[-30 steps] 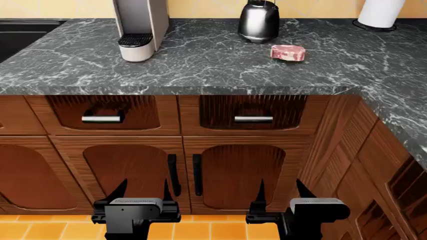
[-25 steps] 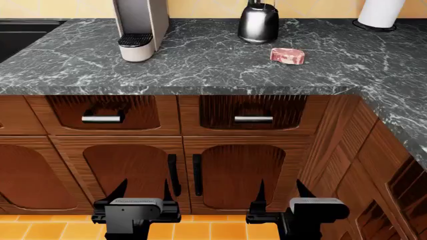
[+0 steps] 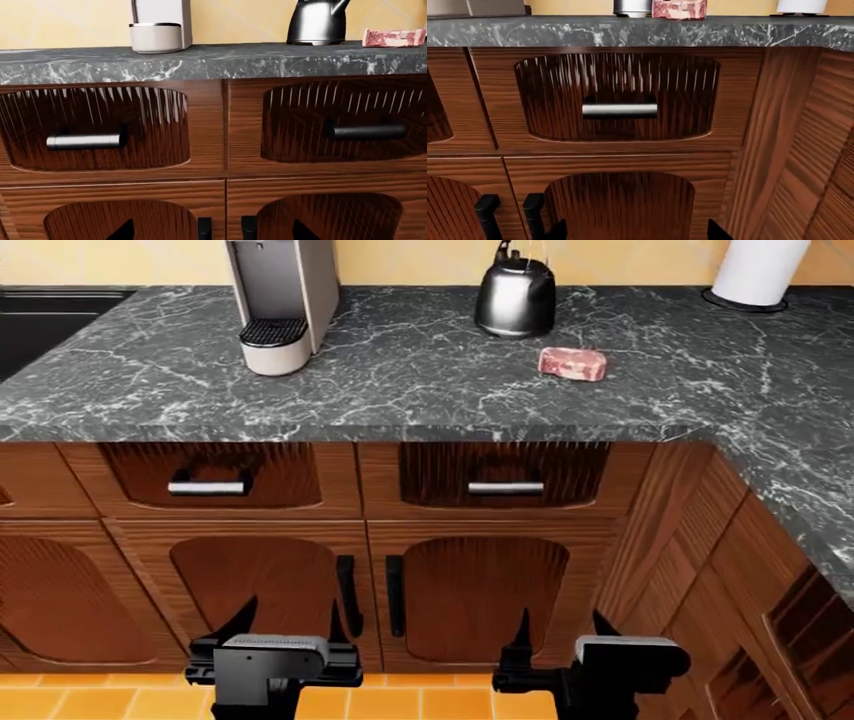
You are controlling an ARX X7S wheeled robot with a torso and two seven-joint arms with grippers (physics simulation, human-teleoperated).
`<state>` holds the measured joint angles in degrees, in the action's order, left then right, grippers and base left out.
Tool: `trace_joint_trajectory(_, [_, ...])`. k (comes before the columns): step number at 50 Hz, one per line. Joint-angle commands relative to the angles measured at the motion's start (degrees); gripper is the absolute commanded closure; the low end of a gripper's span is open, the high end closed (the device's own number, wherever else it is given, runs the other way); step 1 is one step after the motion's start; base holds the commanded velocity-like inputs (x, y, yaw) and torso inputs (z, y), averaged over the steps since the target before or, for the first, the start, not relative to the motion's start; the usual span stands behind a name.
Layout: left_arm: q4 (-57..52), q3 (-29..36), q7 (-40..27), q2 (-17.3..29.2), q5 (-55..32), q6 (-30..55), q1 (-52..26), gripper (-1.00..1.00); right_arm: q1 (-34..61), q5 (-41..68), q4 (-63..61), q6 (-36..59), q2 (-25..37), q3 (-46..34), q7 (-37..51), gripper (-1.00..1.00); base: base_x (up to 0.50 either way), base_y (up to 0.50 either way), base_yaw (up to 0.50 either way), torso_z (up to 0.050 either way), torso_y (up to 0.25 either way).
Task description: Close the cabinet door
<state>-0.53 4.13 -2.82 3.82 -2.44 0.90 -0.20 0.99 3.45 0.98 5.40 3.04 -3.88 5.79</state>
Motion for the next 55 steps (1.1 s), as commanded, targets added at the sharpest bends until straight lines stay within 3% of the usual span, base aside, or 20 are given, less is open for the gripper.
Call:
trace_joint_trajectory(1, [-1.4,1.1,-0.8,1.2,-1.0,3.4,-0.5,-1.0,0.2,0.5,-0.4,1.3,1.0,-1.3,1.9,-1.0,0.0,0.0,0.0,0.05,0.0])
trace_joint_trajectory(9, [-4.7,1.6,-1.9,2.2,-0.8,4.7,-0.3,-1.0,2.5,-0.5,-3.0,10.4,2.0,-1.9,4.1,-1.0,0.0,0.0,0.0,0.05,0.0])
trace_joint_trajectory(19, [-13.3,2.0,-2.9,3.8,-0.2,8.5,-3.0,-1.0,3.1,-1.3,-12.9,9.2,4.9,-0.9,5.5,-1.0,0.0,0.0,0.0,0.05,0.0])
trace_joint_trajectory(35, [-30.9,-1.2,-5.0,6.8,-1.4,26.6,-16.6,-1.0,12.0,-2.6,-32.8,25.7,8.4,-0.8,6.0,-1.0,0.0,0.0,0.0,0.05,0.0])
trace_joint_trajectory(46, [-40.3,-1.9,-5.6,8.5,-1.5,34.5,-22.6,-1.0,21.5,-2.8,-45.3,40.7,10.5,-0.1,5.4,-1.0,0.0,0.0,0.0,0.05,0.0])
trace_joint_trajectory(55, [-47.0,-3.2,-8.4,9.6,0.7,38.9,-25.6,-1.0,23.8,-3.0,-52.5,46.4,11.5,-0.4,5.4,-1.0,0.0,0.0,0.0,0.05,0.0])
